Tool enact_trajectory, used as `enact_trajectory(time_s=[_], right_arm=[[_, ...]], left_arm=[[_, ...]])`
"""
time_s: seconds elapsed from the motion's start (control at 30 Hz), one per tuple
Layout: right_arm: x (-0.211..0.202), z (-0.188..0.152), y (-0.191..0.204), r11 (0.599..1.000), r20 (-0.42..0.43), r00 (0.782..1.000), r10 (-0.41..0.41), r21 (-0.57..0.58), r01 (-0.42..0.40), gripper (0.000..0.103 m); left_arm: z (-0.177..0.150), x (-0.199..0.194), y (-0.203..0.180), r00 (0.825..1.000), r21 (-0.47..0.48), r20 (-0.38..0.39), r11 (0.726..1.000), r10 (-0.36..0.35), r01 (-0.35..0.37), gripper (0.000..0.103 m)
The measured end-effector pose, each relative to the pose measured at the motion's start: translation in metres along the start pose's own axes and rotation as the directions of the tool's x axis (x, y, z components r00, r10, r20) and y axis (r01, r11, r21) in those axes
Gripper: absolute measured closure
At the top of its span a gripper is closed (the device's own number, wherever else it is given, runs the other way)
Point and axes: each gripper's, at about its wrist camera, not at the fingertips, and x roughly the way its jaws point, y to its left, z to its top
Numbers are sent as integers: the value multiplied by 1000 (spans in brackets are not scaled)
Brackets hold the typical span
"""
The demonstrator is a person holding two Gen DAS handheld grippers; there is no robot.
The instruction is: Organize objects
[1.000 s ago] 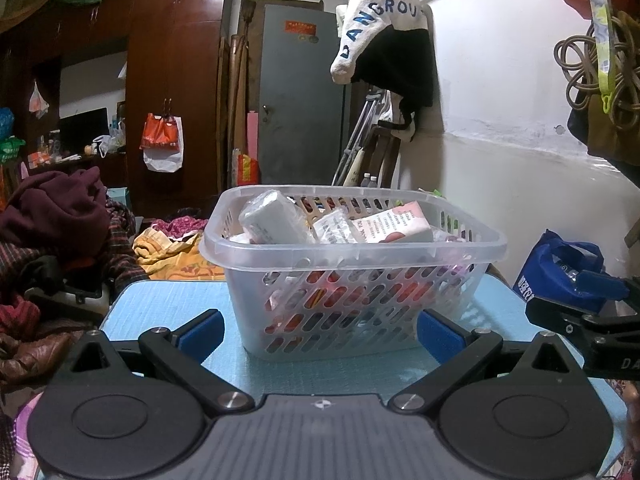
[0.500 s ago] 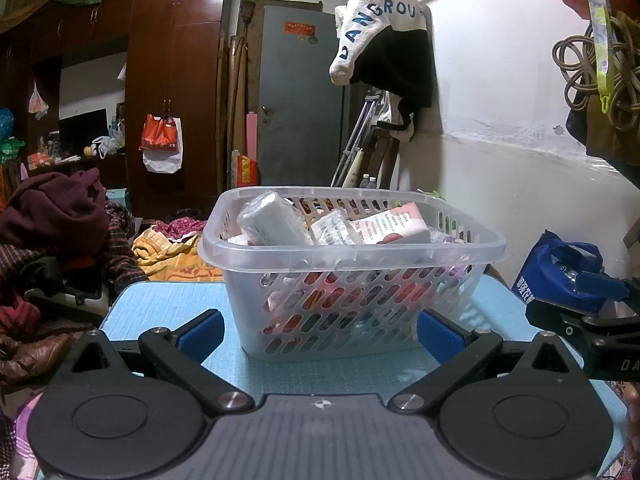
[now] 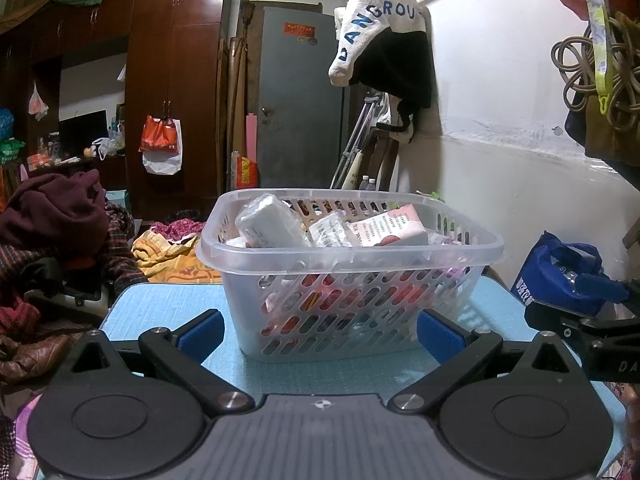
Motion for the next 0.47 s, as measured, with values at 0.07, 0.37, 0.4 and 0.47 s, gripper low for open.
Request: enact_trajectory(time_s=[0.07,0.37,0.4,0.47], right_arm=[[0,0,0,1000,0,1000,0,0,0,0],[0,0,-1,1000,-1,1000,1,-1,-1,0],[0,0,1,1000,0,1000,0,-1,0,0],[0,0,0,1000,0,1000,1,1,-1,0]], left_arm=[[1,-1,-1,1000,1,2,1000,-1,1,0],[2,-5,-8,1000,14,21,1000,-23,22,0],[2,-6,-9,999,17,24,1000,-23,22,0],[2,-7,-10,999,15,30,1000,-23,23,0]])
